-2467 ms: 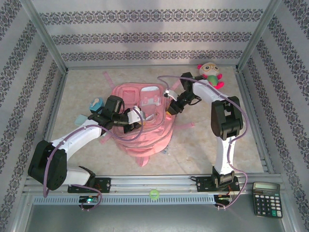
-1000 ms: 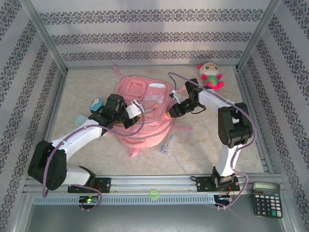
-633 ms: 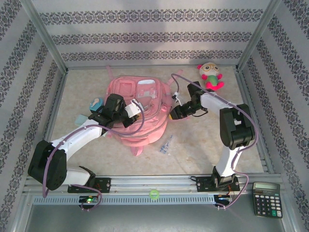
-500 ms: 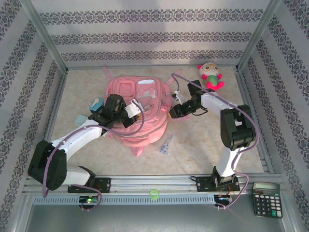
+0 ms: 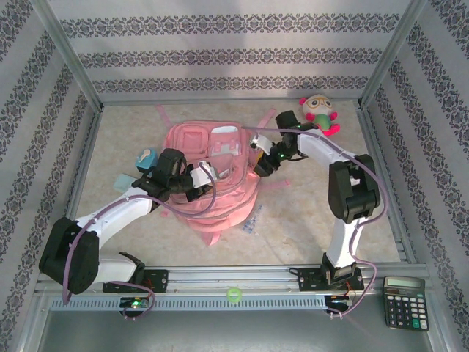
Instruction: Pack books, pencil case, and school supplies into a backpack
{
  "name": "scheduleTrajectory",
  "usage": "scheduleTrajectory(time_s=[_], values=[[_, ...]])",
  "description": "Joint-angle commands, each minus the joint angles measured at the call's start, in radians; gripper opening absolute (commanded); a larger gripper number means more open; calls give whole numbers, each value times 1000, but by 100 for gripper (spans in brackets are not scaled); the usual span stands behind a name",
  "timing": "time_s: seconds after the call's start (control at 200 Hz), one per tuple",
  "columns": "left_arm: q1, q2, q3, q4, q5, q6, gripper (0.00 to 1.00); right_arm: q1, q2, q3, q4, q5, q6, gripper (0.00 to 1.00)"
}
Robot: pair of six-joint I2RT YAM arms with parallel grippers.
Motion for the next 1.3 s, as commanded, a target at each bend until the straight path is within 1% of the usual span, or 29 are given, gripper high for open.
scheduleTrajectory(time_s=[0.0, 0.1, 0.165, 0.265, 0.37, 0.48, 0.575, 0.714, 0.844, 0.899, 0.994, 1.089, 1.239, 1.299], values=[[9, -37, -1, 77, 118, 57, 0, 15, 38, 24, -69, 16, -171, 56], [7, -43, 0, 62, 137, 72, 0, 21, 55, 33, -20, 35, -159, 55], [8, -47, 0, 51, 144, 81, 0, 18, 67, 52, -12, 27, -155, 55], [9, -56, -4, 41, 142, 87, 0, 8, 79, 71, -22, -22, -170, 55], [8, -59, -8, 34, 138, 93, 0, 4, 75, 80, -73, -88, -231, 53], [10, -57, -11, 35, 136, 94, 0, -1, 57, 73, -132, -171, -307, 47], [10, -52, -10, 37, 135, 94, 0, -3, 55, 79, -183, -198, -328, 43], [11, -50, -8, 40, 132, 93, 0, -14, 68, 101, -248, -215, -324, 38], [11, -48, -8, 44, 127, 89, 0, -31, 88, 126, -286, -254, -282, 28], [11, -50, -10, 49, 128, 84, 0, -34, 92, 128, -282, -255, -266, 25], [11, -50, -11, 57, 130, 75, 0, -33, 94, 127, -241, -241, -209, 30], [12, -52, -11, 61, 132, 70, 0, -31, 115, 150, -240, -218, -177, 33], [11, -52, -11, 68, 130, 67, 0, -25, 138, 179, -242, -193, -147, 34], [10, -55, -11, 72, 130, 65, 0, -19, 142, 182, -245, -186, -147, 39]])
